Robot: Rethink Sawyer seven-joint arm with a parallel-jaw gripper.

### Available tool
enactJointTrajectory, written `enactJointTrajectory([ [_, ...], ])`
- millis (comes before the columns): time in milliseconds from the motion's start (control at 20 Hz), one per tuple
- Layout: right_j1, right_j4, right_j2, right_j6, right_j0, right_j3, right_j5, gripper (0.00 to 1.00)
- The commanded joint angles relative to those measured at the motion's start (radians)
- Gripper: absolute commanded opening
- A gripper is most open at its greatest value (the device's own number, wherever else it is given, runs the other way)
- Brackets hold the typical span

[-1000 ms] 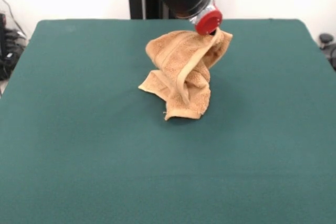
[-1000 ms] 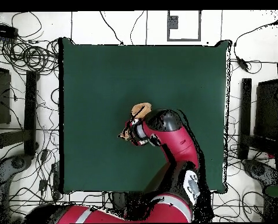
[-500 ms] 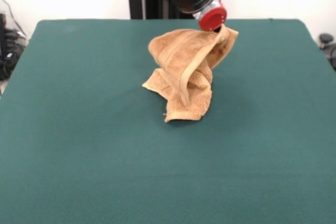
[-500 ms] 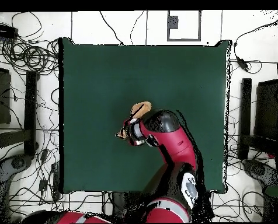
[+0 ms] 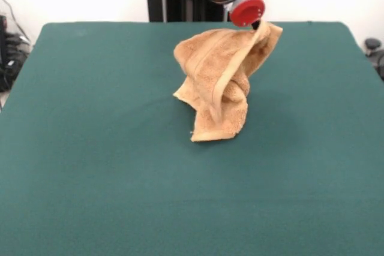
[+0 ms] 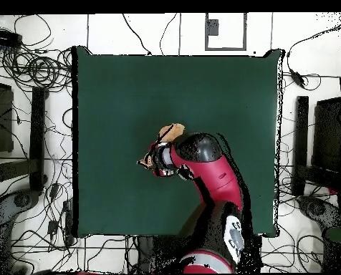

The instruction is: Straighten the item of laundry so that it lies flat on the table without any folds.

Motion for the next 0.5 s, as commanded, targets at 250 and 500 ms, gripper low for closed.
enactJointTrajectory([
  [250, -0.015, -0.138, 0.030, 0.363, 0.090, 0.018, 0.066, 0.00],
  [500, 0.036, -0.285, -0.050, 0.279, 0.126, -0.007, -0.114, 0.00],
])
